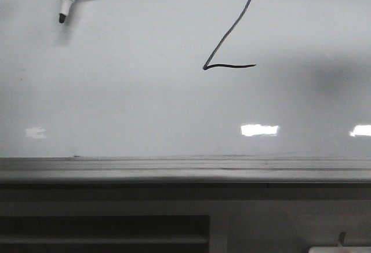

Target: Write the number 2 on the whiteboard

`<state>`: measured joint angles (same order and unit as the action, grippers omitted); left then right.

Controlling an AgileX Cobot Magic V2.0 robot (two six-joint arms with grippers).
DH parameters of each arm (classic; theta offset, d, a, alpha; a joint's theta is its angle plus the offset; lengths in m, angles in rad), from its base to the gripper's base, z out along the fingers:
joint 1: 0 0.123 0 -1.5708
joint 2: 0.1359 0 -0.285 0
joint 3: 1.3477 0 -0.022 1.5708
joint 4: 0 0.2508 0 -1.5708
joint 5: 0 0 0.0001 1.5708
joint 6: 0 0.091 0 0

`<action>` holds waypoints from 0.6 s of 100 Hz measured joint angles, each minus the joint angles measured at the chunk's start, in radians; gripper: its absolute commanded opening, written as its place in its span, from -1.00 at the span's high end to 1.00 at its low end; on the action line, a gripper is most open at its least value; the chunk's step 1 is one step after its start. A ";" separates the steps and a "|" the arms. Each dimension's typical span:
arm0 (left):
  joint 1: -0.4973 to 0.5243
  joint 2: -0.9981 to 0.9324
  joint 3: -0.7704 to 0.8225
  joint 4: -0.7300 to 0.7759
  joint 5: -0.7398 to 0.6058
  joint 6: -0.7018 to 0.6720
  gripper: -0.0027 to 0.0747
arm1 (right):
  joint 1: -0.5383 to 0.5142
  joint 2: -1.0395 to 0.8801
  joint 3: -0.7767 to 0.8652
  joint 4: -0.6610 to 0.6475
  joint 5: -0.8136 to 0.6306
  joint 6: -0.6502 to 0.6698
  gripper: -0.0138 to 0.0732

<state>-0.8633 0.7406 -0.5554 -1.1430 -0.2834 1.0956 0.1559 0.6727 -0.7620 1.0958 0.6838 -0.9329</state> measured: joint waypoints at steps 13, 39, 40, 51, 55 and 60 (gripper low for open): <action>0.000 -0.101 0.056 0.032 0.094 0.011 0.98 | 0.000 -0.119 0.096 -0.009 -0.066 -0.027 0.81; 0.000 -0.318 0.218 0.055 0.152 0.016 0.98 | 0.000 -0.460 0.380 -0.011 -0.149 -0.096 0.81; 0.000 -0.325 0.223 0.055 0.152 0.016 0.98 | 0.000 -0.476 0.387 -0.011 -0.154 -0.096 0.81; 0.000 -0.437 0.296 0.040 0.154 0.016 0.98 | 0.000 -0.586 0.493 -0.011 -0.164 -0.097 0.81; 0.000 -0.480 0.318 0.034 0.154 0.016 0.98 | 0.000 -0.621 0.520 -0.011 -0.164 -0.097 0.81; 0.000 -0.527 0.338 0.021 0.154 0.016 0.98 | 0.000 -0.653 0.552 -0.011 -0.164 -0.097 0.81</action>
<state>-0.8633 0.2133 -0.2175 -1.1222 -0.1292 1.1113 0.1559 0.0192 -0.2095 1.0853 0.5196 -1.0303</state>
